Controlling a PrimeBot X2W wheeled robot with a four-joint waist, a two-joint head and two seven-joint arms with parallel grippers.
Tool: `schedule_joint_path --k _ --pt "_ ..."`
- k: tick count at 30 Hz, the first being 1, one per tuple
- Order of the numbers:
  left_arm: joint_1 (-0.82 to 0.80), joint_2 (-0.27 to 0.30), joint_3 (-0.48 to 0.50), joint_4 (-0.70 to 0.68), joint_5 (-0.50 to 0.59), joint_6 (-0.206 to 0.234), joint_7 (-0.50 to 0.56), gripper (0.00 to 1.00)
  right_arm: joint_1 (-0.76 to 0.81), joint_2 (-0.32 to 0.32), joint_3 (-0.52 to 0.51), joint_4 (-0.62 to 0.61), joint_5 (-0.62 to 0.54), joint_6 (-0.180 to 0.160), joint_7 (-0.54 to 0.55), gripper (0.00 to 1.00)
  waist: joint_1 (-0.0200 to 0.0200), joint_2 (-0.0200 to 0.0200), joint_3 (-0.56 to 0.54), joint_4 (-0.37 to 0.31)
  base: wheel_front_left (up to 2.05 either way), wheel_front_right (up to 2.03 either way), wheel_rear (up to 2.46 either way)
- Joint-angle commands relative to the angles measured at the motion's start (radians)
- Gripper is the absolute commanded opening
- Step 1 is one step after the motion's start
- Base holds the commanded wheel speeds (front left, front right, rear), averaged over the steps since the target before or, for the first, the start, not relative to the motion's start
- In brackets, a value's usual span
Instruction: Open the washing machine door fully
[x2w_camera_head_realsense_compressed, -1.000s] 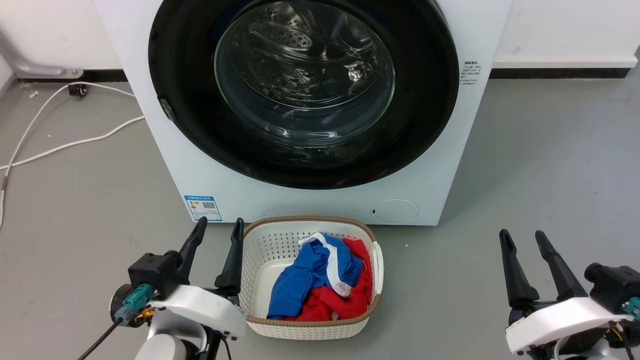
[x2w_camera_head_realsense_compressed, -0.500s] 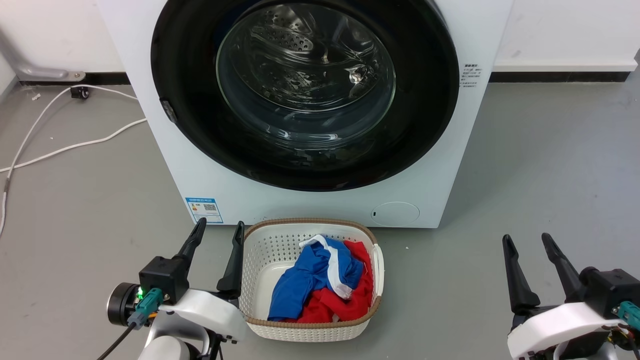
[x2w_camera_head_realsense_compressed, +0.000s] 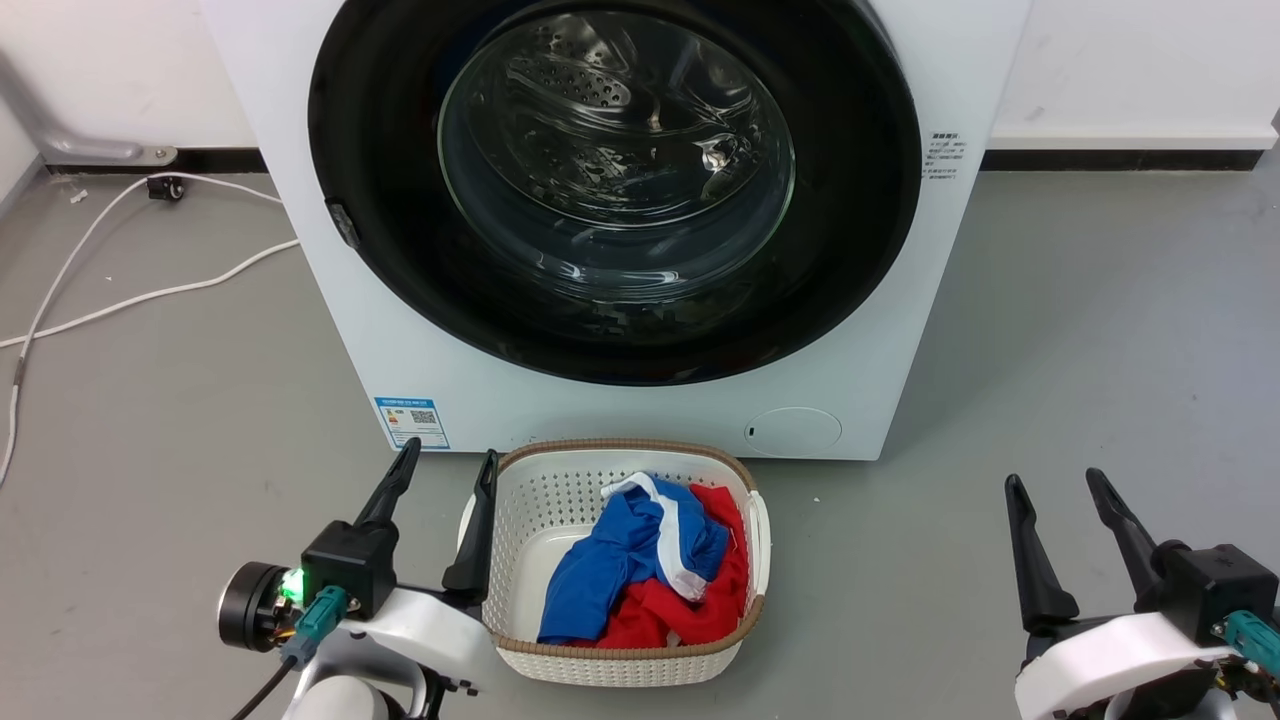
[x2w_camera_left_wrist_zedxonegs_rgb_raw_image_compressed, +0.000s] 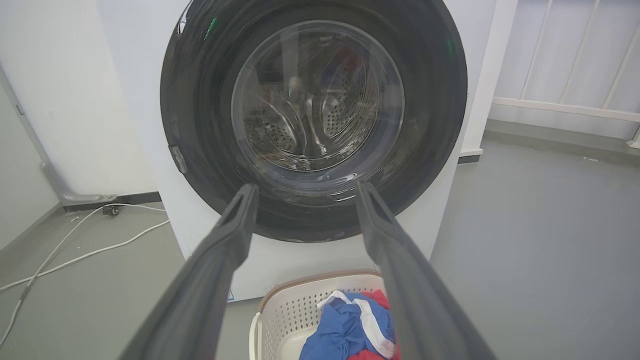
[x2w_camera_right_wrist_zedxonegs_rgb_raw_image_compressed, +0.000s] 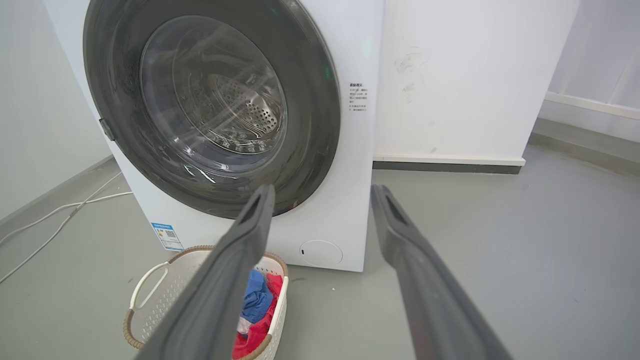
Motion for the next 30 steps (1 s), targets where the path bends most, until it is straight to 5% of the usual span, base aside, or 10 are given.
schedule_joint_path --k 1,30 --pt "-0.011 0.003 -0.004 0.001 0.02 0.0 -0.009 1.0 0.005 0.003 -0.002 -0.01 -0.014 0.0 -0.007 1.0 0.0 0.0 0.0 0.0 0.0 0.0 0.0" --pt "-0.016 -0.031 0.042 0.029 0.041 -0.04 -0.031 1.0 -0.022 0.004 -0.013 0.033 -0.03 0.0 -0.035 1.0 0.0 0.0 0.006 0.007 0.0 0.0 0.0"
